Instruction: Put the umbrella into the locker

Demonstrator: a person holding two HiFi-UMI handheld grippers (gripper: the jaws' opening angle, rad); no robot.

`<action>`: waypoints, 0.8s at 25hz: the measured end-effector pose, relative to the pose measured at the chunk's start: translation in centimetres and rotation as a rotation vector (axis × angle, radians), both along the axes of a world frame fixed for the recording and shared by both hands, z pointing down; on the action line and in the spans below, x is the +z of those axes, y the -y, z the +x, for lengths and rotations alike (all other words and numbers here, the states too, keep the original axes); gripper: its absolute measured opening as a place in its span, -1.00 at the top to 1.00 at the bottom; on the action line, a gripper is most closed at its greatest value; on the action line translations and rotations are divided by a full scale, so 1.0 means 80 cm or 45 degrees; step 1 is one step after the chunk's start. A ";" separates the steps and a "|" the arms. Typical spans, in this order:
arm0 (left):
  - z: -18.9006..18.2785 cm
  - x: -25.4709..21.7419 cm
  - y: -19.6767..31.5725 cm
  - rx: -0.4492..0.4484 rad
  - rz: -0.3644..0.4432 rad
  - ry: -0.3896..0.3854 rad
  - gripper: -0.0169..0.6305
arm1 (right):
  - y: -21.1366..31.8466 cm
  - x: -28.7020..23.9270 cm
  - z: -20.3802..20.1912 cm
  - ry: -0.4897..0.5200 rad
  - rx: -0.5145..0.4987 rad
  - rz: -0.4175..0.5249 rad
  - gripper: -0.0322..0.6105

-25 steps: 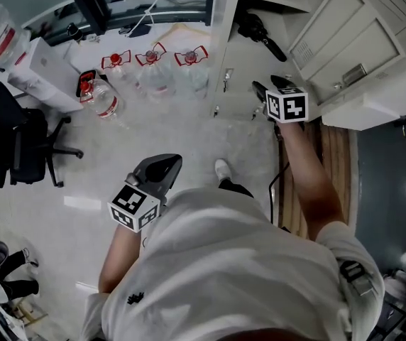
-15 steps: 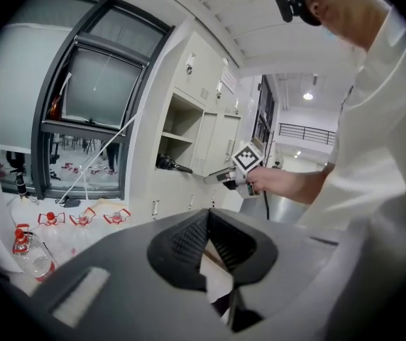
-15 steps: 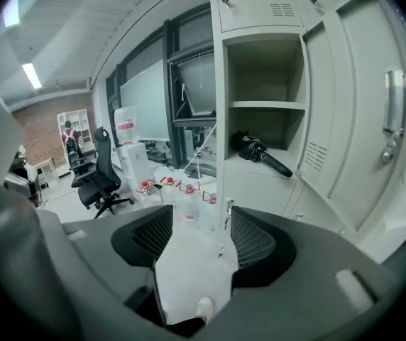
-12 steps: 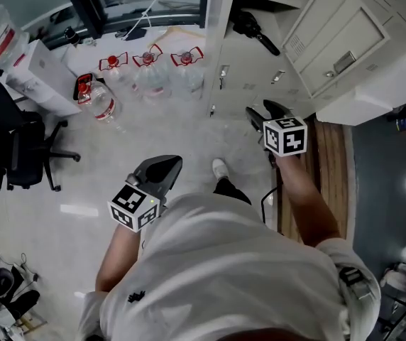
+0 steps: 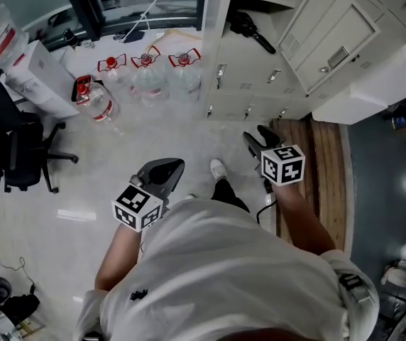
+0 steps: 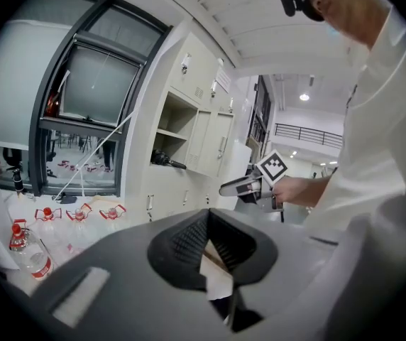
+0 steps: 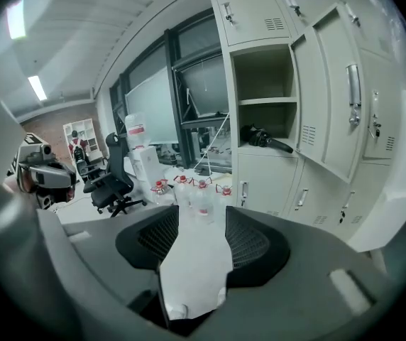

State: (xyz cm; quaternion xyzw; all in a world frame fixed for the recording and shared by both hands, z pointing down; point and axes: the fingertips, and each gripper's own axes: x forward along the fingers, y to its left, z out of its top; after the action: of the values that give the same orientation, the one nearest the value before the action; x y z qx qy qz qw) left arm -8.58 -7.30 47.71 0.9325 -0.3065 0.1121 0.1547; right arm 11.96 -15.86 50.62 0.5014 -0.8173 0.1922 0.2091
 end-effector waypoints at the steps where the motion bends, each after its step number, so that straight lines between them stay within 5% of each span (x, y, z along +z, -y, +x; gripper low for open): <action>1: 0.000 0.001 -0.003 0.004 -0.002 -0.002 0.78 | -0.006 0.001 -0.002 -0.002 -0.006 -0.001 0.26; 20: -0.010 -0.002 -0.024 -0.017 0.011 -0.015 0.78 | -0.034 -0.009 -0.026 0.018 -0.062 0.027 0.29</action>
State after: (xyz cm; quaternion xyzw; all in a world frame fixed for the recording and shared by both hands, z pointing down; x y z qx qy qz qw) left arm -9.40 -5.40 47.53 0.9317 -0.3124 0.1042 0.1531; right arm 9.87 -13.13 49.89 0.4822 -0.8327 0.1820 0.2025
